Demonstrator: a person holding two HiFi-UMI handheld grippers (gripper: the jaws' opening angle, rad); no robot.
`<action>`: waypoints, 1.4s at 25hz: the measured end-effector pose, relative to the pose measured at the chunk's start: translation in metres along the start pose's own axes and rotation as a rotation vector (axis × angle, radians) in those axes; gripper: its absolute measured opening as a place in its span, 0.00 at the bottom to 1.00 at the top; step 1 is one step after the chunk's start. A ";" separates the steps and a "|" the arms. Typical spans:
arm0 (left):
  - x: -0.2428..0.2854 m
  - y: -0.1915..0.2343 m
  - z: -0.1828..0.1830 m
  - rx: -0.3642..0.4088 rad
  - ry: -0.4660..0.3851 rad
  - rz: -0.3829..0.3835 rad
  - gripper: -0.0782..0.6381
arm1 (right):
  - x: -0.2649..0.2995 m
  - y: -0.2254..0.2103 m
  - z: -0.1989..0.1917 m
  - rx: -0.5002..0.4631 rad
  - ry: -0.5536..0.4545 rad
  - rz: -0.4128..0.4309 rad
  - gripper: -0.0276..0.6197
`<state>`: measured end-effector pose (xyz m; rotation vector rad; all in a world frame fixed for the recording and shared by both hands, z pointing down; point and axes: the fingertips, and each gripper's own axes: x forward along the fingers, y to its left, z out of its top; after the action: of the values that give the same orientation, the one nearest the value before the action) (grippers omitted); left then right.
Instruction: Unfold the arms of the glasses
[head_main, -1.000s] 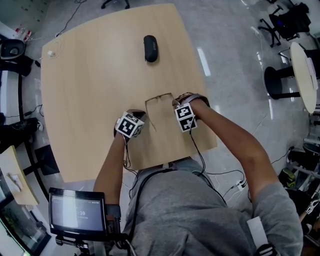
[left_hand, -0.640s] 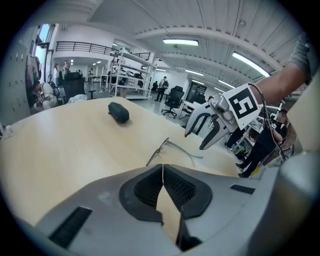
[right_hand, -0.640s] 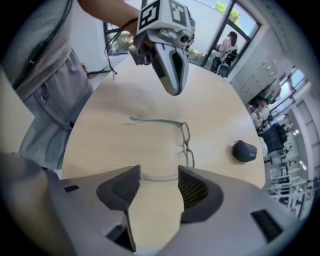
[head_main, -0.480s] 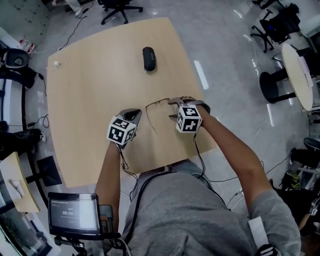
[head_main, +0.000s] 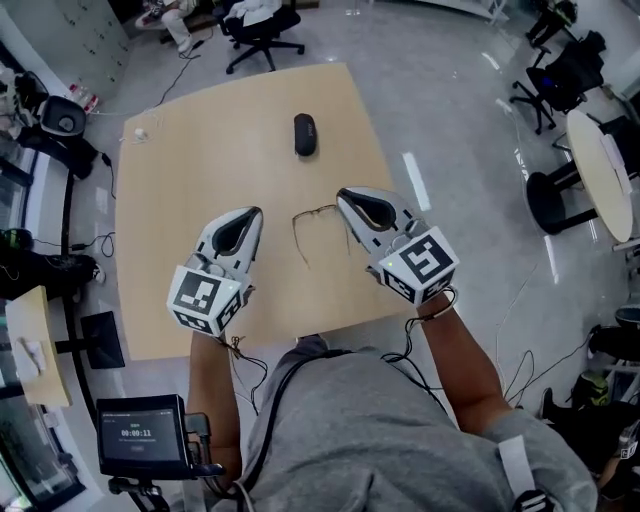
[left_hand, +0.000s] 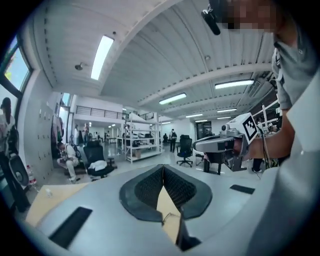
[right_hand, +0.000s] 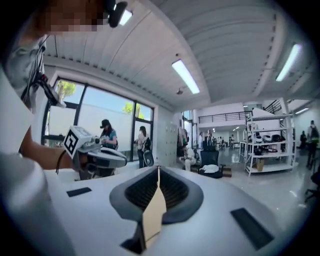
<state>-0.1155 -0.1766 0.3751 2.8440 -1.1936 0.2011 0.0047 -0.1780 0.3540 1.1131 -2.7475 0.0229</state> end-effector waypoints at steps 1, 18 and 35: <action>-0.013 -0.015 0.021 0.020 -0.045 0.022 0.12 | -0.022 0.004 0.020 0.015 -0.057 -0.006 0.06; -0.149 -0.286 0.137 0.165 -0.275 0.200 0.12 | -0.318 0.115 0.114 -0.060 -0.247 0.046 0.05; -0.263 -0.370 0.171 0.242 -0.328 0.287 0.12 | -0.409 0.187 0.126 -0.072 -0.226 0.038 0.05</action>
<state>-0.0168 0.2514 0.1700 2.9767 -1.7543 -0.1279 0.1434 0.2288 0.1709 1.1058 -2.9392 -0.2080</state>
